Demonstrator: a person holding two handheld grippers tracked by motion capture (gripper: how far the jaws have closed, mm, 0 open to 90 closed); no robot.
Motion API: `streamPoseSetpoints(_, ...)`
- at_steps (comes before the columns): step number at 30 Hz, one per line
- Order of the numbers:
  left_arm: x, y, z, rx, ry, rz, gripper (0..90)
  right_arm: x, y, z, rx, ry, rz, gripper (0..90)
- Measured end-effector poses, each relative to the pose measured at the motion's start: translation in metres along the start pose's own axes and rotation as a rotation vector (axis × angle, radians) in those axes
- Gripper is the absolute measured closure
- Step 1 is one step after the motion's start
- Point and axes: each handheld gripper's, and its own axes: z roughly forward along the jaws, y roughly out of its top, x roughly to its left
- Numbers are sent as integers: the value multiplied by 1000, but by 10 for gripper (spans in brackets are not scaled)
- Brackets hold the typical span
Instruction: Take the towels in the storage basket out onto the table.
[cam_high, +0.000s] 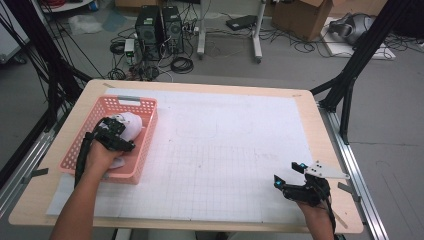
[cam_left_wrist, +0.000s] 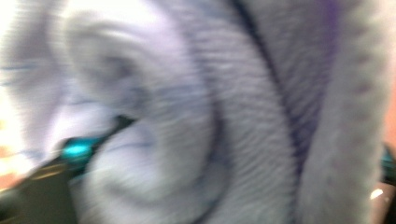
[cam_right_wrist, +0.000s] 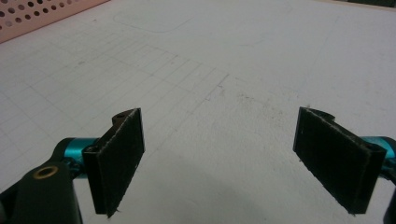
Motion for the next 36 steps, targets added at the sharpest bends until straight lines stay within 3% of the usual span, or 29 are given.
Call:
streamPoseSetpoints(4, 6, -1, -5, -20, 13, -42, 576, 0, 0, -2, -3, -3, 6, 153)
streamPoseSetpoints(7, 7, -2, -10, -46, 5, -60, 659, 0, 0, -3, -8, -5, 8, 153)
streamPoseSetpoints(10, 11, -4, -15, -95, -25, -111, 668, -1, 0, -3, -10, -7, 3, 153)
streamPoseSetpoints(13, 15, -6, -22, -174, -53, -149, 674, 1, 1, -3, -12, -7, 7, 153)
streamPoseSetpoints(18, 17, -8, -35, -337, -57, -146, 672, 0, 1, -3, -15, -3, 11, 153)
streamPoseSetpoints(29, 25, -11, -60, -575, -86, -203, 673, 1, 0, -3, -9, -5, 17, 153)
streamPoseSetpoints(36, 31, -17, -78, -777, -122, -229, 674, 2, 1, -4, -14, -3, 12, 153)
